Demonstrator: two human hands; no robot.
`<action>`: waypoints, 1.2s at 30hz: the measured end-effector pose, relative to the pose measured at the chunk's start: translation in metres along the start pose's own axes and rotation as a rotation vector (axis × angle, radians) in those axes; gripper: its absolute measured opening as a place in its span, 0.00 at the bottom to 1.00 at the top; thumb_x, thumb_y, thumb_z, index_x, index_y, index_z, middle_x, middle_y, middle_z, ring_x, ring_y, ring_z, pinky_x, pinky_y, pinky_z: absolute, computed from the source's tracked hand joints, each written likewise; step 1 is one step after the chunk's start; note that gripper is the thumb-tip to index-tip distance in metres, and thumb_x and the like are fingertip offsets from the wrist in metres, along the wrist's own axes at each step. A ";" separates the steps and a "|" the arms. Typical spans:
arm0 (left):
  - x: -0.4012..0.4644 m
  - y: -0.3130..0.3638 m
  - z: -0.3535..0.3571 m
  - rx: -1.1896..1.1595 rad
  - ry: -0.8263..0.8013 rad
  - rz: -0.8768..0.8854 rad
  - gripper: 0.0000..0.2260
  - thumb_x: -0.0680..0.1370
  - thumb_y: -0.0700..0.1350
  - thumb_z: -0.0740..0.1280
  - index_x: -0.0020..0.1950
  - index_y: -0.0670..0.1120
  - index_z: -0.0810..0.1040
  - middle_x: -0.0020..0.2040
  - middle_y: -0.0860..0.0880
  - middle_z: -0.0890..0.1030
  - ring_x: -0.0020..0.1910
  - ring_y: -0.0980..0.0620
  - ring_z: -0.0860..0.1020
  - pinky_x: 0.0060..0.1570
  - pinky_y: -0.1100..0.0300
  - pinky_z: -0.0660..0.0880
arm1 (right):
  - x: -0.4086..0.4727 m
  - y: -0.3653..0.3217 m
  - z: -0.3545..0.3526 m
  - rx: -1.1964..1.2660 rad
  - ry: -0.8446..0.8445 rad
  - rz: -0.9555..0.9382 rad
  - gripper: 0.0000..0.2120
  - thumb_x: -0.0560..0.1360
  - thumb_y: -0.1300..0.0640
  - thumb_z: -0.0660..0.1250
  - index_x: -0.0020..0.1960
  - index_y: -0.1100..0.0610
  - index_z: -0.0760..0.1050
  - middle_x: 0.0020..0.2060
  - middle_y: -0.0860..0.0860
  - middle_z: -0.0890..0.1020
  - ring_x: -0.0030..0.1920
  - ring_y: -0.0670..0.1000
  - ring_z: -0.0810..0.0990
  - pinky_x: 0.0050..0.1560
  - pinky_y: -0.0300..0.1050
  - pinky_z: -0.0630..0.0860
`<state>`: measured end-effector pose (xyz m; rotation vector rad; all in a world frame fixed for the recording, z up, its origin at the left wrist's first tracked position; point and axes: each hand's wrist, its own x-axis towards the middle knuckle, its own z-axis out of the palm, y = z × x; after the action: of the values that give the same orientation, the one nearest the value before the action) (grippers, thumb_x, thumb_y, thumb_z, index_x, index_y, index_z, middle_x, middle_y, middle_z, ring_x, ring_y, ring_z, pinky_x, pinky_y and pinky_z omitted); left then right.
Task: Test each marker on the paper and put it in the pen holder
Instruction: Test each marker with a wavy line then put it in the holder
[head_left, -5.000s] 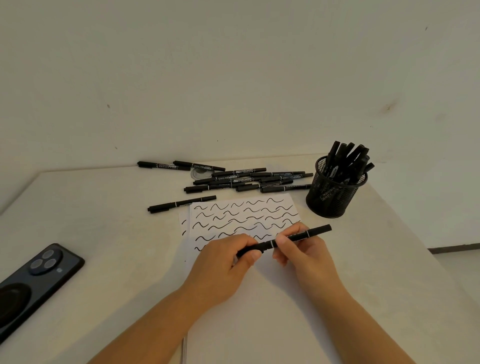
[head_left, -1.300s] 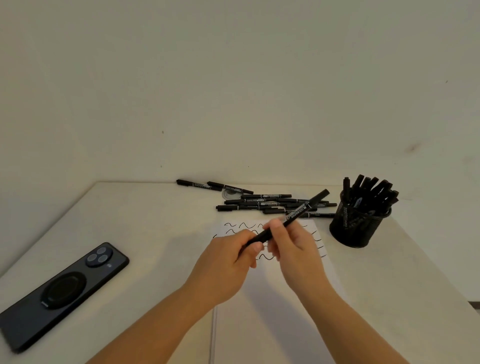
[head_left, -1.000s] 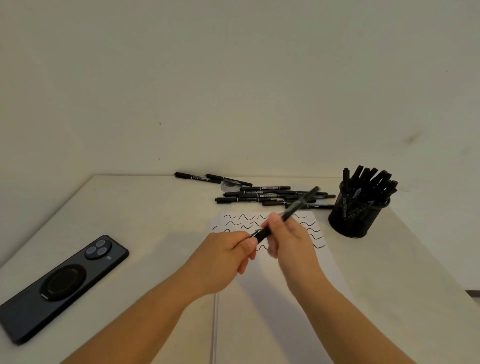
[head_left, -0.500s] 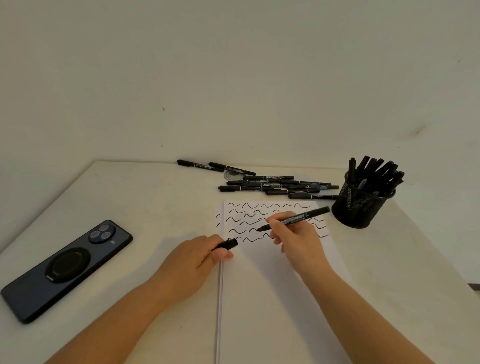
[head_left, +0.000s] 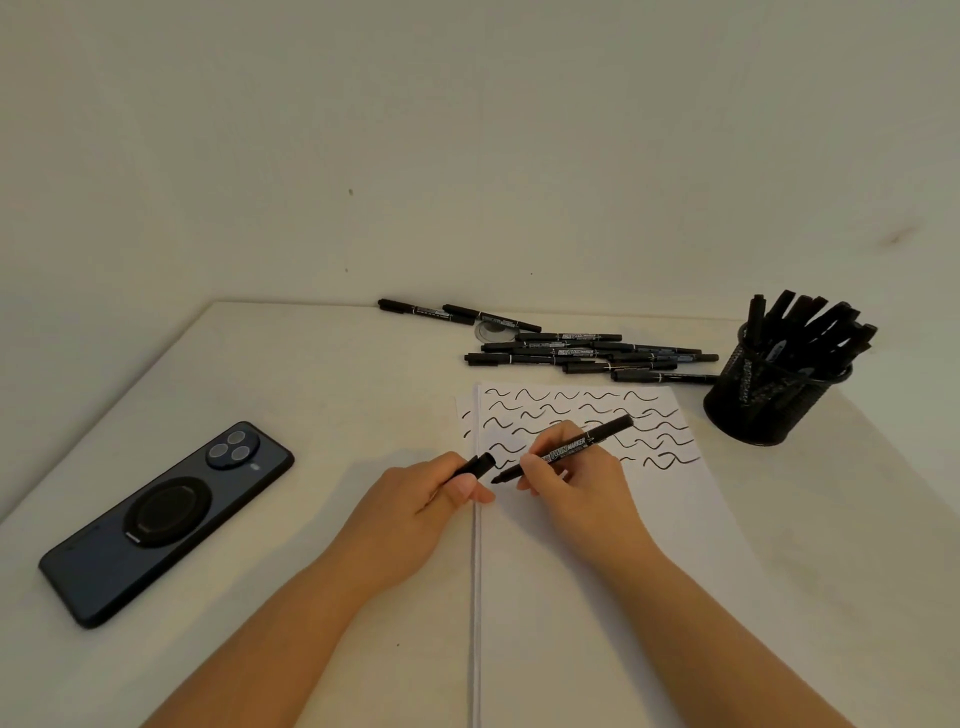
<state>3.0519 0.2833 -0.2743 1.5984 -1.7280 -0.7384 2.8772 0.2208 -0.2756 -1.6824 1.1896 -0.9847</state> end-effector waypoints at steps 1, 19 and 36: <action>0.000 -0.001 0.000 0.003 0.001 -0.003 0.09 0.80 0.51 0.55 0.48 0.61 0.75 0.47 0.68 0.80 0.44 0.45 0.79 0.46 0.49 0.75 | 0.000 0.000 0.001 -0.022 -0.016 -0.012 0.05 0.71 0.58 0.66 0.37 0.50 0.73 0.28 0.45 0.82 0.31 0.41 0.77 0.33 0.30 0.70; 0.018 -0.002 0.008 -0.087 0.092 -0.014 0.10 0.78 0.48 0.60 0.41 0.62 0.75 0.39 0.63 0.80 0.32 0.54 0.72 0.32 0.68 0.67 | 0.006 0.001 -0.022 0.458 0.205 0.131 0.06 0.74 0.63 0.65 0.40 0.54 0.74 0.23 0.47 0.76 0.25 0.44 0.71 0.27 0.34 0.68; 0.048 -0.004 0.008 -0.056 0.122 0.055 0.11 0.76 0.48 0.64 0.42 0.67 0.75 0.40 0.61 0.81 0.33 0.54 0.73 0.35 0.71 0.68 | 0.012 0.005 -0.028 0.770 0.243 0.256 0.09 0.77 0.61 0.59 0.38 0.55 0.68 0.25 0.55 0.78 0.24 0.49 0.71 0.22 0.38 0.67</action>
<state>3.0466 0.2350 -0.2777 1.5197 -1.6431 -0.6442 2.8531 0.2036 -0.2693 -0.8047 0.9590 -1.2906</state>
